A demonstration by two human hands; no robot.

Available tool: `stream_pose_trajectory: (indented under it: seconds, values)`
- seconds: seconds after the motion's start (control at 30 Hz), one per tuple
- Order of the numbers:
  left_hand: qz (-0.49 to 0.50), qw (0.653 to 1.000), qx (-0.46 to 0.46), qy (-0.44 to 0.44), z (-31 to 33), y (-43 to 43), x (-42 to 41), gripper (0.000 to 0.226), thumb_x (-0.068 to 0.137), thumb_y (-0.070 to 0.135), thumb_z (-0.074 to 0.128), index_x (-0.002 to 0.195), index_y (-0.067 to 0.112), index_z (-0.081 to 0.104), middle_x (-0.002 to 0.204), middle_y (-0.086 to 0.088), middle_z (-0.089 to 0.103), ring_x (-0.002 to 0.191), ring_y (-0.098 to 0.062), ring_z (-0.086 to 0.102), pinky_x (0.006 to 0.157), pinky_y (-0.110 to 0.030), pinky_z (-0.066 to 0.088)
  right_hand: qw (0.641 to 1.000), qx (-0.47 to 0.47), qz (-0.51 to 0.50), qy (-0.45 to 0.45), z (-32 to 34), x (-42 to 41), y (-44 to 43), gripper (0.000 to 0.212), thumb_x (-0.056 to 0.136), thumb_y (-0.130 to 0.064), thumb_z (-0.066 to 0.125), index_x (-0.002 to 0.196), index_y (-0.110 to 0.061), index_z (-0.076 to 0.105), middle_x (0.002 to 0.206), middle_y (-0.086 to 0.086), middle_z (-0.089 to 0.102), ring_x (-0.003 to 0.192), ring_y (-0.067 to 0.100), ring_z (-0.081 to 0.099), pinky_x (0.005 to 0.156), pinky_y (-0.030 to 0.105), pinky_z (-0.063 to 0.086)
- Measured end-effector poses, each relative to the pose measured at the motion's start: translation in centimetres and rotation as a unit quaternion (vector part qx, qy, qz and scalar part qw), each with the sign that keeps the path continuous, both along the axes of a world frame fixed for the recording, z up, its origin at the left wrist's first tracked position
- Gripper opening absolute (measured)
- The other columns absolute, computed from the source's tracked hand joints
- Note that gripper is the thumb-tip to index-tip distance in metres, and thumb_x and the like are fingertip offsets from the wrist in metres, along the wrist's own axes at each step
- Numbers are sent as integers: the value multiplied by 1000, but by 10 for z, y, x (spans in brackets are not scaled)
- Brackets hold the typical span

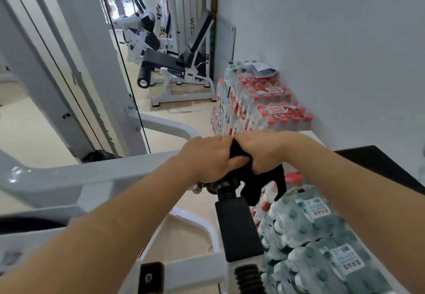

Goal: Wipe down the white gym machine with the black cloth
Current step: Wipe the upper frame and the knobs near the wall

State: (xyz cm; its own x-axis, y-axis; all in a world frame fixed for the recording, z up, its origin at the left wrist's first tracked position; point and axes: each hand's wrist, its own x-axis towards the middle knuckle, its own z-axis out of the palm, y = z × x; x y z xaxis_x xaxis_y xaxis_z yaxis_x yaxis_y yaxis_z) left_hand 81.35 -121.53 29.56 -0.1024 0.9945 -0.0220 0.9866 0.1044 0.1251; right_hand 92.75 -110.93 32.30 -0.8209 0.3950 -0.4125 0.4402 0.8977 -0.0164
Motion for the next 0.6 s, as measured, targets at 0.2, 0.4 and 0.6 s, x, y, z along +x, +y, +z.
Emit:
stream_pose_trajectory:
  seconds: [0.2,0.4,0.6]
  values:
    - [35,996,-71,43,8,-90,-84,48,101,53,23,138,26,36,132,4,54,114,-18,54,101,-41,35,964,-260,-50,22,8,-87,-68,49,85,-25,62,129,-14,45,118,14,62,99,29,68,91,45,56]
    - [110,985,-119,62,11,-144,-126,59,87,55,55,132,19,41,118,2,56,97,-20,54,82,-34,44,980,98,112,130,-34,-133,-153,88,82,-63,63,143,-8,31,138,11,45,126,32,45,105,43,33]
    - [76,996,-43,35,-6,-88,-83,67,72,54,72,117,16,40,106,-1,56,92,-24,57,75,-35,47,989,123,40,68,-20,-80,-109,77,89,-56,58,145,-14,27,136,8,46,126,28,45,110,48,28]
